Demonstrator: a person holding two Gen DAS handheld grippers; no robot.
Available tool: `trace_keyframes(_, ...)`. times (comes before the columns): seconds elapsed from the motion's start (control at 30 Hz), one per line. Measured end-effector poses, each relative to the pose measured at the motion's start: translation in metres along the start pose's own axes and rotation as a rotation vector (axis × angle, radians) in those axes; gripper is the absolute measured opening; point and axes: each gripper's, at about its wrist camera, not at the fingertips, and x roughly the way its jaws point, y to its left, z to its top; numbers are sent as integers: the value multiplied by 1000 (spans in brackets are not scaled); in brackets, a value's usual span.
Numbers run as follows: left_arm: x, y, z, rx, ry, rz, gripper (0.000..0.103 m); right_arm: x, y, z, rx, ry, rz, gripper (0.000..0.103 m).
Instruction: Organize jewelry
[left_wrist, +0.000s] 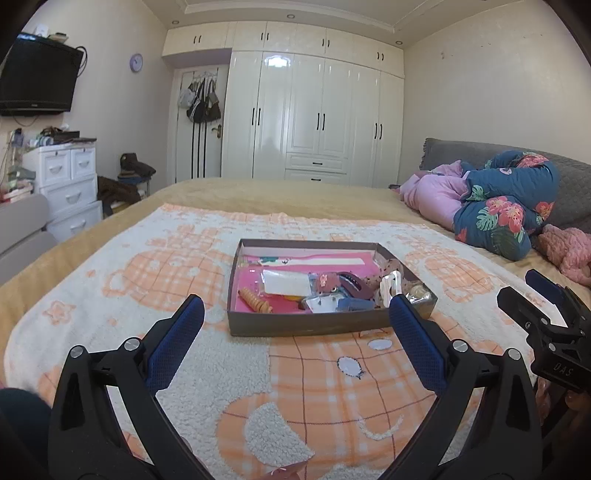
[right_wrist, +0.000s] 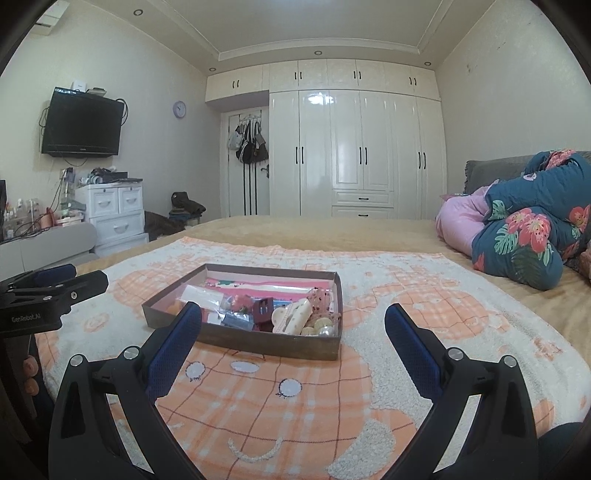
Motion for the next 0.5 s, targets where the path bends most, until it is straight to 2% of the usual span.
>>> trace_keyframes(0.5, 5, 1, -3, -3, 18, 0, 92, 1, -2, -3, 4, -2, -12, 97)
